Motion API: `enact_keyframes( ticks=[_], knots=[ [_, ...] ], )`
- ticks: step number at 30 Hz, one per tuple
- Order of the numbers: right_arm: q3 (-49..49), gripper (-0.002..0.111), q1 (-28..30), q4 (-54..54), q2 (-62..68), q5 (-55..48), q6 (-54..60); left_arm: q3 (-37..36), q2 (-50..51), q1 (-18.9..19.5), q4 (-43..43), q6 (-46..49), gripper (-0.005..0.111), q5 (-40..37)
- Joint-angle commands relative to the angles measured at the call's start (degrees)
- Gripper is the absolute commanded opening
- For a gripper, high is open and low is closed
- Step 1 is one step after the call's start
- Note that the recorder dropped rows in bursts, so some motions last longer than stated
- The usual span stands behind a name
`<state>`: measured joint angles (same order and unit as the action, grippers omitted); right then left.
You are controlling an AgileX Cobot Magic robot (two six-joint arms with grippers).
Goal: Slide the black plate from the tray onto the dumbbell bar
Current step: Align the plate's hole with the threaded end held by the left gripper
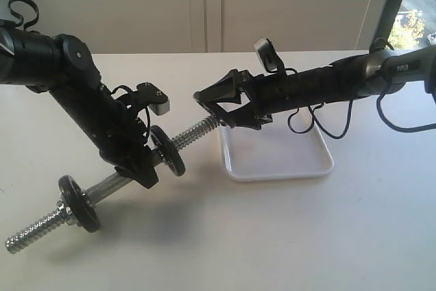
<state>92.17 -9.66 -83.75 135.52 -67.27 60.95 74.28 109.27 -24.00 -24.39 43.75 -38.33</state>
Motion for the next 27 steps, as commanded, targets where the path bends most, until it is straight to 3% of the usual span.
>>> enact_keyframes(
  ticks=[1,27],
  knots=[
    [0.5,0.000,1.1,-5.0,-0.7,-2.7,0.3,1.1,-3.1,-0.2,-5.4,0.2,0.000,-0.5],
    [0.5,0.000,2.9,-5.0,-0.8,-2.7,-4.2,1.1,-2.9,-0.2,-5.1,-3.1,0.000,4.6]
  ],
)
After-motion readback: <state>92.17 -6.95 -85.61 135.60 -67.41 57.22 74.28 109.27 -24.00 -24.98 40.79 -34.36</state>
